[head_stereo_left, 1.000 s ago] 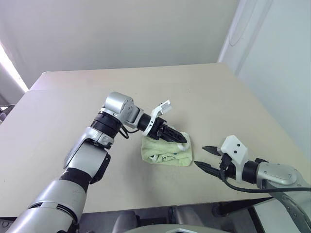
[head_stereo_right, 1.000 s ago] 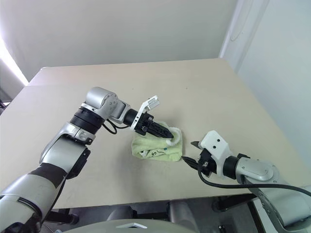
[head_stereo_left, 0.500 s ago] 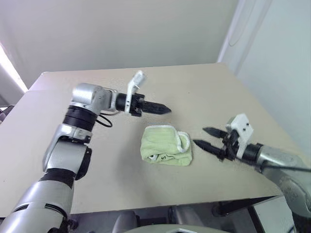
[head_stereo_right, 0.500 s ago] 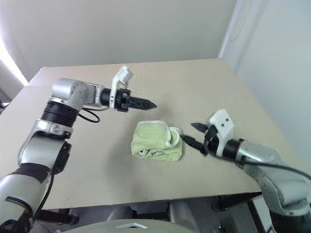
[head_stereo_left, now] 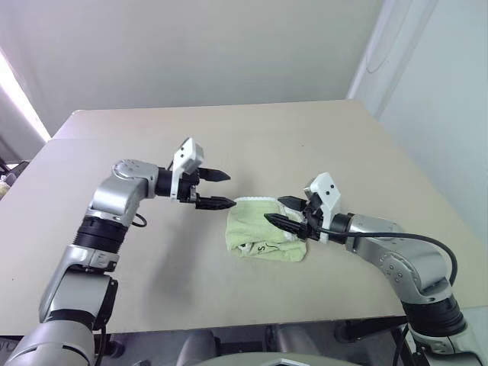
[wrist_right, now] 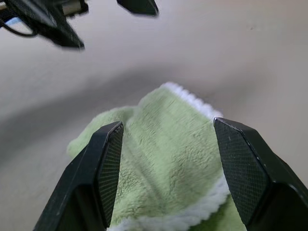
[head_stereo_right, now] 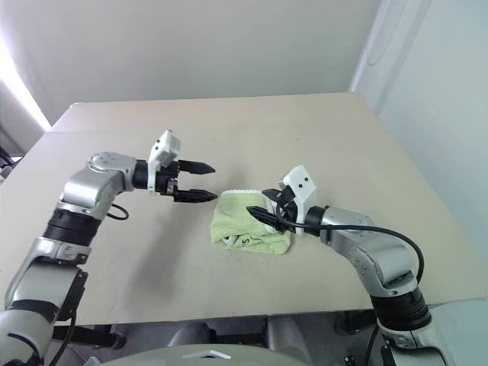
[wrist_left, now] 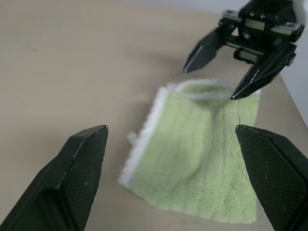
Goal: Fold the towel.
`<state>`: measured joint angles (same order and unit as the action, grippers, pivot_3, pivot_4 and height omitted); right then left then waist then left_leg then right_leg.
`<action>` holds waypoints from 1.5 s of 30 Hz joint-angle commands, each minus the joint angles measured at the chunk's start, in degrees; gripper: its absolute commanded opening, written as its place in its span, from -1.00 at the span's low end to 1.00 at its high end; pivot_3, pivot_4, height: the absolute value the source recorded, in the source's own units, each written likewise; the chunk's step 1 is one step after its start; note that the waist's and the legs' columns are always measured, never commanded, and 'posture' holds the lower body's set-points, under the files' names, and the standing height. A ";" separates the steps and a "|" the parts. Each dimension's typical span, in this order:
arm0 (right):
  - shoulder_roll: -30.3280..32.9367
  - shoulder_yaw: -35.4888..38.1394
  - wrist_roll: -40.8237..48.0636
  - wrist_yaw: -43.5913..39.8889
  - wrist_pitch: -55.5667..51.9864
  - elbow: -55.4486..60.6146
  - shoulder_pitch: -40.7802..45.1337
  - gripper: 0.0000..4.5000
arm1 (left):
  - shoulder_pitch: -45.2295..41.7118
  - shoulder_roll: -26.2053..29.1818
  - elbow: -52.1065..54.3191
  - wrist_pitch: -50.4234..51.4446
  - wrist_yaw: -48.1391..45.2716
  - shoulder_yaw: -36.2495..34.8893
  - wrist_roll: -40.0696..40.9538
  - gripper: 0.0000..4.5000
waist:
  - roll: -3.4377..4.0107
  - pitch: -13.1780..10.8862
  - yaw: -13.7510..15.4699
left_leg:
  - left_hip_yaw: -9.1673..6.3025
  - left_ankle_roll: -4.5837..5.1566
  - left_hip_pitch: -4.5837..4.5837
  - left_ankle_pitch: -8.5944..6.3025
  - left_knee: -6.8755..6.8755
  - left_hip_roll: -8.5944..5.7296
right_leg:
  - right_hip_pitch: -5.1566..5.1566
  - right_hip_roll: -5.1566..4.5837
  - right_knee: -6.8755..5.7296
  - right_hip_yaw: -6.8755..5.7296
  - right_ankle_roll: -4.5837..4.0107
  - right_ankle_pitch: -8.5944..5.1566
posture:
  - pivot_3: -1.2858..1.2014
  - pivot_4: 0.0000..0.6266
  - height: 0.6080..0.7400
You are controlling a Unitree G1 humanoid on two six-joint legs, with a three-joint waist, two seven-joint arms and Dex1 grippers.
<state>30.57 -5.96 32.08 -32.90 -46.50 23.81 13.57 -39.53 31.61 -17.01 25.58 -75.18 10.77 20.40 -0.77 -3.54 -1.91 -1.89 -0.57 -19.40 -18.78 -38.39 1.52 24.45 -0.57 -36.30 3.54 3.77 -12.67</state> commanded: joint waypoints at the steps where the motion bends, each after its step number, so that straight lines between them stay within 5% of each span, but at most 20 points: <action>1: -0.76 -1.35 -1.55 -0.90 2.06 -0.29 0.54 0.40 | 1.01 0.16 3.56 -3.20 0.24 1.82 -2.75 0.99 | 0.01 0.00 -0.23 | 0.00 0.00 0.00 0.00 0.00 0.00 | 0.00 0.01 -0.03 0.00 0.01 -0.01 | 0.03 -1.00 0.57; 10: 0.17 -7.40 -9.36 -0.80 4.80 -2.25 -2.11 0.40 | 2.39 -6.98 -3.44 -14.19 9.46 5.98 -12.48 0.99 | 0.00 0.00 -0.50 | 0.01 0.00 0.03 0.00 -0.03 0.00 | -0.19 0.03 -0.11 0.05 -0.09 -0.08 | 0.03 -1.00 0.57; 20: 1.12 -10.19 -16.10 -1.43 6.08 -5.90 -2.85 0.40 | 6.72 -9.32 -10.26 -26.51 8.67 6.21 -14.72 0.99 | 0.01 0.03 -0.52 | 0.05 0.00 0.04 0.00 -0.02 0.00 | -0.25 0.04 -0.11 0.10 -0.10 -0.08 | 0.03 -1.00 0.57; 29: 0.89 -9.21 -16.75 -2.77 5.63 -5.89 -2.16 0.40 | 4.42 -13.00 -30.28 -45.53 12.24 7.20 -20.50 0.99 | -0.08 0.38 -0.20 | 0.04 0.00 0.23 0.00 -0.05 -0.01 | -0.57 0.04 -0.06 0.09 -0.08 -0.07 | 0.03 -1.00 0.57; 33: 1.03 -8.47 -16.71 -3.00 5.33 -6.32 -1.96 0.40 | 1.87 -14.08 -38.44 -50.53 12.31 7.03 -21.85 0.99 | -0.11 0.40 -0.29 | 0.02 -0.01 1.12 -0.01 0.00 -0.02 | -1.43 0.04 0.17 0.08 -0.05 -0.10 | 0.03 -1.00 0.57; 40: 1.31 -3.01 -12.85 -4.43 4.65 -4.42 -1.86 0.40 | -4.22 -12.73 -43.68 -45.77 4.77 1.72 -16.87 0.99 | -0.15 0.37 -0.77 | 0.00 -0.05 1.16 -0.02 -0.01 -0.03 | -1.55 0.02 0.37 0.08 -0.01 -0.10 | 0.03 -1.00 0.57; 45: 3.50 -1.53 -11.09 -7.16 4.57 -2.07 -1.97 0.40 | -9.39 -9.76 -35.34 -19.58 -9.33 -4.68 -5.98 0.99 | -0.20 0.33 -1.79 | -0.02 -0.03 0.94 -0.01 0.21 -0.02 | -1.00 0.07 0.16 0.08 0.00 -0.08 | 0.03 -1.00 0.57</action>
<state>33.43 -8.60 20.04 -39.08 -42.15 19.30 10.62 -44.96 20.84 -56.57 -2.67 -81.59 8.90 10.30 -0.97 -3.21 -3.70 -1.96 -0.59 -18.50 -18.79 -38.14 1.50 23.54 -0.47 -36.15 3.61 3.77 -12.75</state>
